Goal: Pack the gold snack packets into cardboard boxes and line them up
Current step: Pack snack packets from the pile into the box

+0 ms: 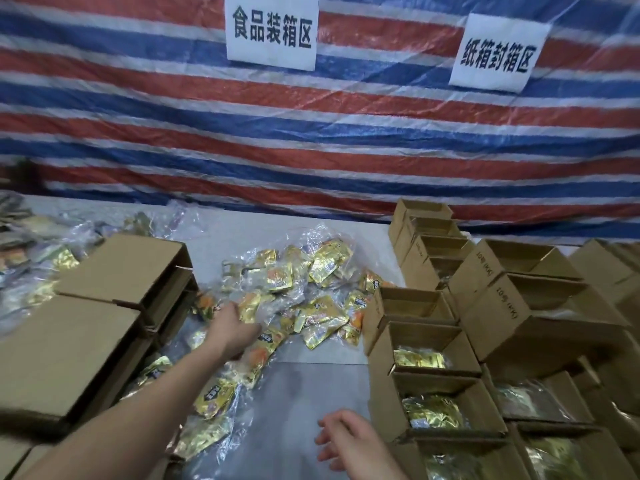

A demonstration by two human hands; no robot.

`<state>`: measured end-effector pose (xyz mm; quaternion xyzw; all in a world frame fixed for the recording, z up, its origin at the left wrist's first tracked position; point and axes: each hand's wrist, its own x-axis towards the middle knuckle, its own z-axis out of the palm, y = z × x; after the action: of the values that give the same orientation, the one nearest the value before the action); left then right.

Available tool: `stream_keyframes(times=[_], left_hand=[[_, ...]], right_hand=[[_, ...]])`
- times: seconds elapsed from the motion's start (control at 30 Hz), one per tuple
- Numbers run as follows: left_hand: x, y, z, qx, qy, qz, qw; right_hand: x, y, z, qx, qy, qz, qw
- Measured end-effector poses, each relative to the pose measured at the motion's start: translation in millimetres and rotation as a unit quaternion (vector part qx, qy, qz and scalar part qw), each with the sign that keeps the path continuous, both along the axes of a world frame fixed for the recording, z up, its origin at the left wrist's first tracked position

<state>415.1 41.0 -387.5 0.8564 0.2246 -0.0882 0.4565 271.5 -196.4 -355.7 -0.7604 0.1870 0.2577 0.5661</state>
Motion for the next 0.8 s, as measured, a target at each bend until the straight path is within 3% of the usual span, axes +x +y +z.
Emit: stream_keyframes(times=[0.17,0.33,0.5,0.63,0.8], left_hand=[[-76,-26,70,-0.092,-0.099,-0.016,0.991],[-143,-56,126,-0.122,-0.152,-0.033,0.98],[-197,-88,163,-0.187,-0.126,-0.095,0.97],[-227,-109,178,-0.316,-0.101,-0.173,0.927],[-246,-125,194,-0.458,-0.042,-0.095,0.883]], right_hand=[[2,16,25,0.134,0.0,-0.057,0.989],[-8,24,50,0.183,-0.04,-0.106,0.977],[-16,12,85,0.248,-0.093,-0.117,0.957],[-27,-12,109,0.343,-0.061,-0.129,0.929],[-46,-53,102,0.474,-0.043,-0.165,0.864]])
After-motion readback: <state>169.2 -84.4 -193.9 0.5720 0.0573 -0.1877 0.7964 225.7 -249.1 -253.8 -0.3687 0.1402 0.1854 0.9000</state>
